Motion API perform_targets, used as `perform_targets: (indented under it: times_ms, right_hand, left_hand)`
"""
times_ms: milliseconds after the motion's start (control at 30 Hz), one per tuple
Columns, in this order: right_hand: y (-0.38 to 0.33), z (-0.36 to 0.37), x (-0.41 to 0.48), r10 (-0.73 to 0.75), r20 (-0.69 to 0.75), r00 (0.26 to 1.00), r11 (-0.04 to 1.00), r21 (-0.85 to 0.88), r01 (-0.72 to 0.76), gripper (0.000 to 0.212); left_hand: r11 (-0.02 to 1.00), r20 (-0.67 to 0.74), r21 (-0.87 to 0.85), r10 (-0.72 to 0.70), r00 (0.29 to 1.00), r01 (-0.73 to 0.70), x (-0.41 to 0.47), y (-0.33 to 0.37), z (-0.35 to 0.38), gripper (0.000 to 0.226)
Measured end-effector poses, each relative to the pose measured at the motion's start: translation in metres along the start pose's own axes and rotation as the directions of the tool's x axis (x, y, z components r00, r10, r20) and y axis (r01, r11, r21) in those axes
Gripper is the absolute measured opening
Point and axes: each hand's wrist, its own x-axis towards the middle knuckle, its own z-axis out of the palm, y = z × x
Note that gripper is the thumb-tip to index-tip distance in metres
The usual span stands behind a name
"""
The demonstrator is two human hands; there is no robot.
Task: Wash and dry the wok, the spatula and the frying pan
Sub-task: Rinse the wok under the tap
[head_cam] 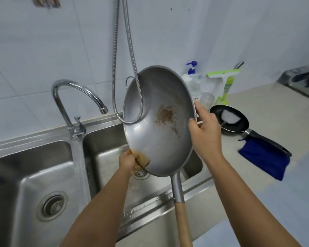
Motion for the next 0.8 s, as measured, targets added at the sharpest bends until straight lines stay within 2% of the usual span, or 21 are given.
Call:
perform_targets:
  times_ms: [100,267,433,600,667,800]
  right_hand:
    - [-0.005,-0.015,-0.002,-0.062,0.037,0.997,0.998,-0.006,0.062,0.058]
    - [0.002,-0.043,-0.005,-0.131,0.071,0.989,0.991,-0.003,0.132,0.060]
    - [0.016,-0.065,-0.008,-0.138,0.088,0.987,0.990,0.044,0.135,0.060]
    - [0.035,-0.069,-0.008,-0.109,0.067,0.992,0.993,0.057,0.106,0.055]
    - [0.039,-0.066,-0.006,-0.100,0.066,0.993,0.994,0.054,0.096,0.053]
    - [0.043,-0.053,-0.004,-0.071,0.089,0.994,0.995,0.077,0.065,0.049]
  left_hand:
    - [1.000,-0.031,-0.030,-0.007,0.999,0.006,-0.019,-0.004,0.025,0.037]
    - [0.999,-0.060,0.039,-0.018,0.998,0.020,-0.035,-0.017,0.052,0.032]
    - [0.998,-0.096,0.066,-0.010,0.995,0.016,-0.053,-0.027,0.074,0.031]
    - [1.000,-0.130,-0.015,-0.001,0.992,-0.001,-0.055,-0.035,0.061,0.022]
    - [1.000,-0.131,-0.017,-0.002,0.991,0.000,-0.047,-0.037,0.050,0.024]
    - [0.999,-0.187,-0.029,0.016,0.982,-0.022,-0.070,-0.015,0.025,0.022]
